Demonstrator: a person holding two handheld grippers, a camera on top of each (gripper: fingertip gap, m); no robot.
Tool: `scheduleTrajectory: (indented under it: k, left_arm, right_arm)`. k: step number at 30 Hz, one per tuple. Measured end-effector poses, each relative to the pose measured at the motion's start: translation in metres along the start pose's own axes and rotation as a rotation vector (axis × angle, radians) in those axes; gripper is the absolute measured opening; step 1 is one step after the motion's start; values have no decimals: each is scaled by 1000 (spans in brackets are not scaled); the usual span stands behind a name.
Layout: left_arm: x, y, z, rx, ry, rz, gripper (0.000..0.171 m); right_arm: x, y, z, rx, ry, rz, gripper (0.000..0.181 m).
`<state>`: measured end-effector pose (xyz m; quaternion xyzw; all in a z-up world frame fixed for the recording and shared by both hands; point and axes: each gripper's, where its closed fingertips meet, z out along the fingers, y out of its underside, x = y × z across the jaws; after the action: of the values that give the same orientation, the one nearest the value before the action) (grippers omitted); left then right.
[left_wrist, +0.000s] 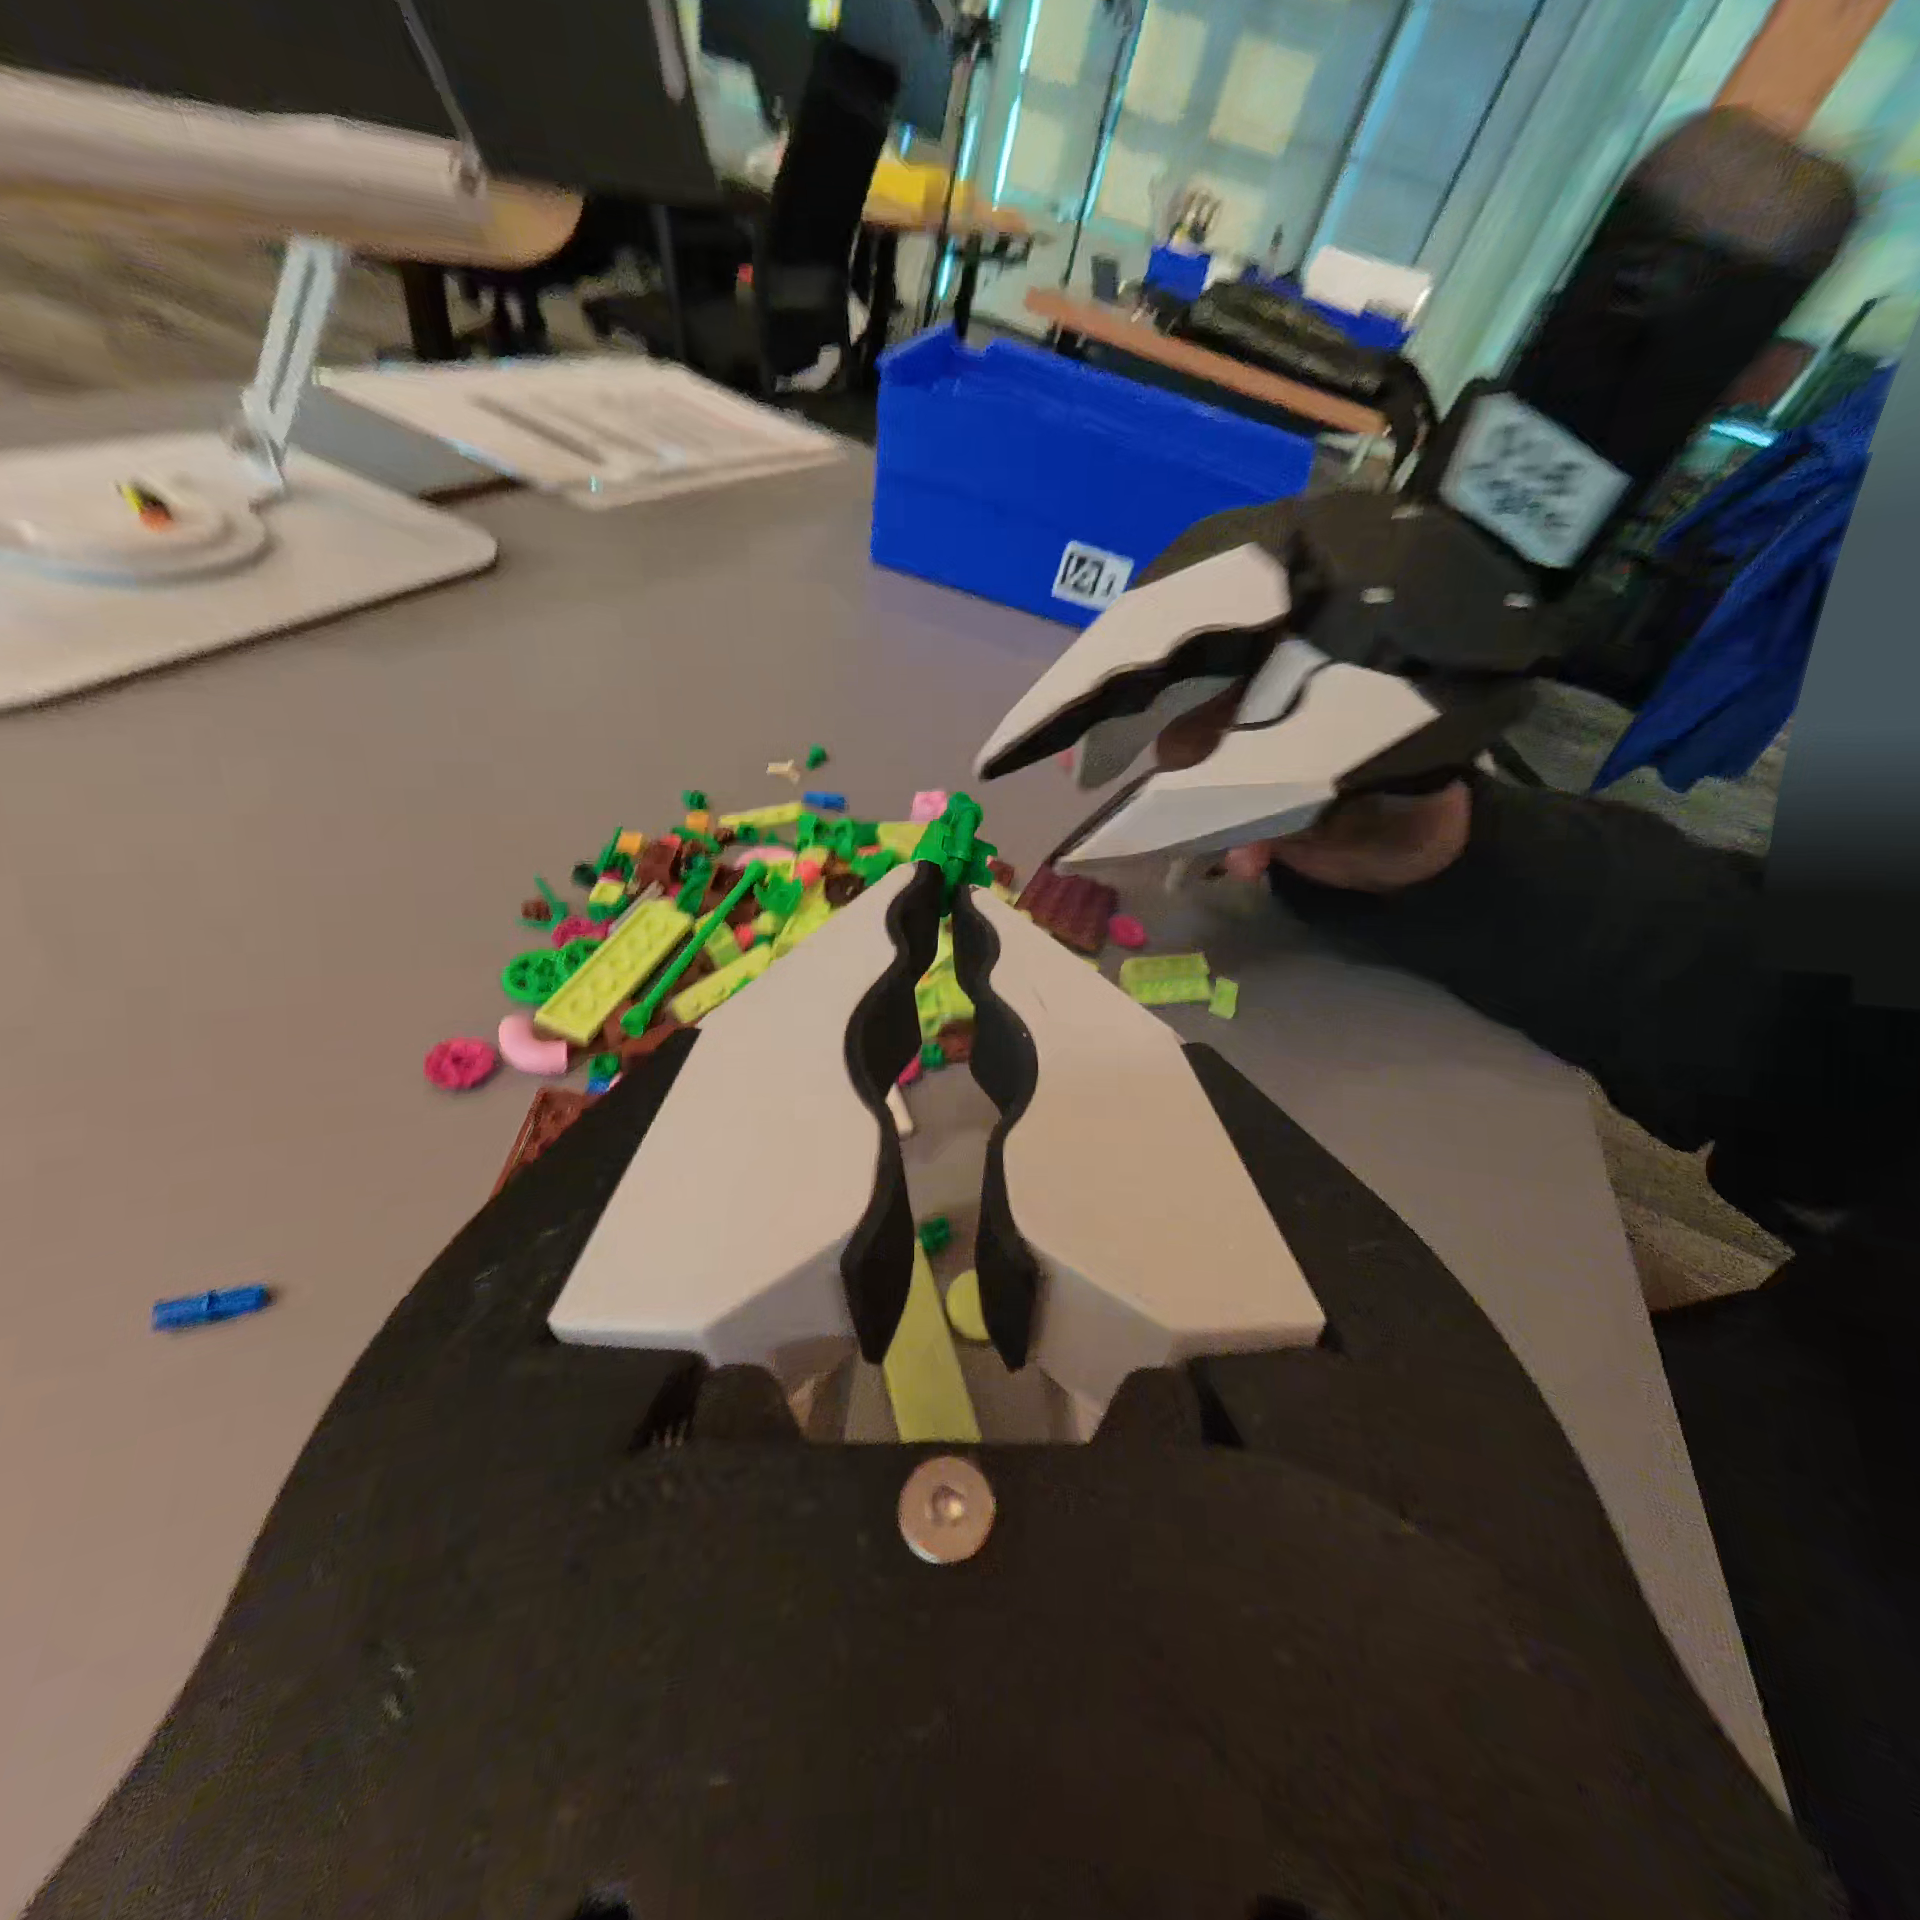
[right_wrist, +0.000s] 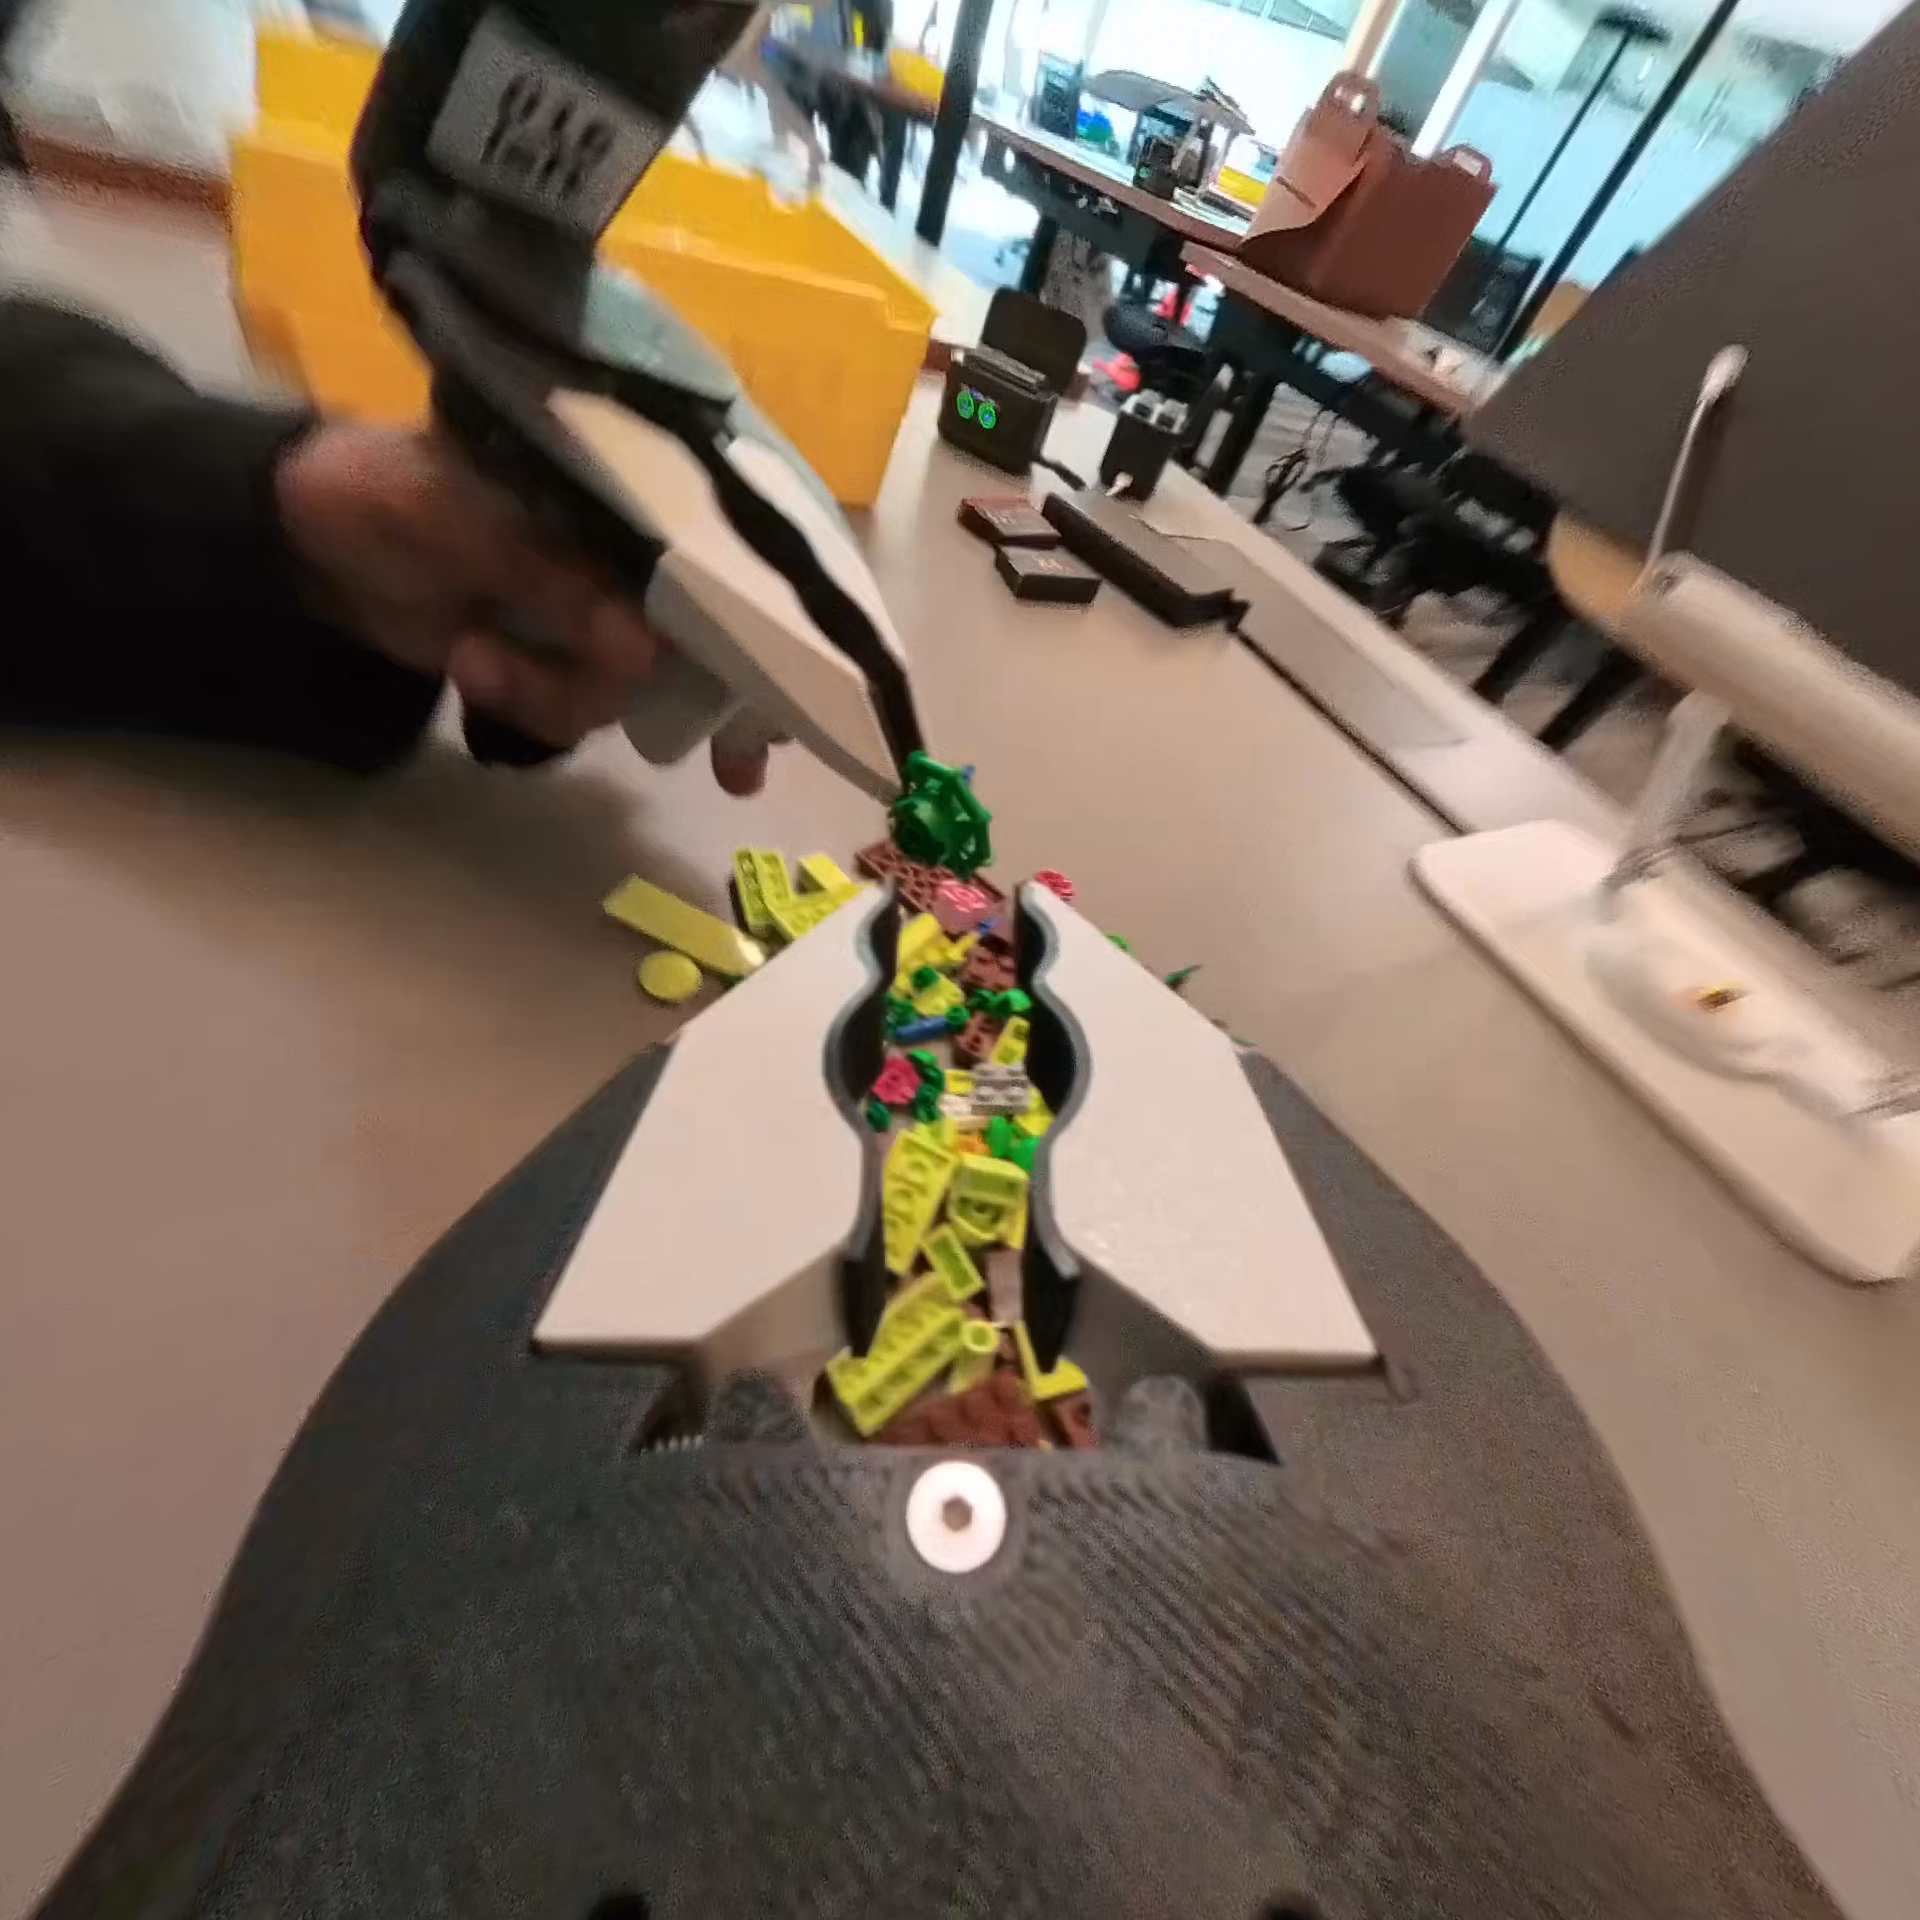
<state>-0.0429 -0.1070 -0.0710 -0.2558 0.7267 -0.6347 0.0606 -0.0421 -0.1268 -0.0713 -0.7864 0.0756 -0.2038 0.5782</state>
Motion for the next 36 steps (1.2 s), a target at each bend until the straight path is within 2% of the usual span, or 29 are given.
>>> scheduleTrajectory:
  k: [2, 6, 11, 13, 17, 23, 26, 28, 32, 34, 36]
  left_arm:
    - [6, -9, -1, 50, -22, 60, 0]
    - [17, -18, -3, 95, -118, 321, 0]
    - [29, -18, 1, 105, -190, 509, 0]
    - [29, -19, 0, 110, -193, 524, 0]
    - [31, -19, 0, 124, -171, 494, 0]
    - [33, -14, 1, 126, -111, 469, 0]
    - [33, -6, 3, 86, 9, 301, 31]
    - [33, -5, 2, 71, 126, 95, 45]
    - [36, -18, -9, 125, 392, -328, 41]
    - [38, -19, -11, 120, 439, -373, 31]
    - [39, -13, -9, 87, 409, -315, 21]
  right_arm:
    - [-2, -5, 0, 61, -107, 214, 21]
    - [-4, -21, -3, 197, -250, 526, 25]
    - [-16, -27, 0, 235, -383, 676, 24]
    - [-18, -29, 0, 247, -411, 710, 24]
    - [-16, -29, -2, 253, -409, 714, 13]
    - [-15, -26, -4, 236, -384, 663, 12]
    - [-8, -22, -5, 195, -300, 550, 12]
    - [-4, -19, -9, 162, -234, 428, 12]
    - [-9, -18, -13, 97, -123, 70, 12]
    - [-19, -16, -11, 68, -106, -63, 12]
    - [-27, -16, -8, 53, -104, -137, 12]
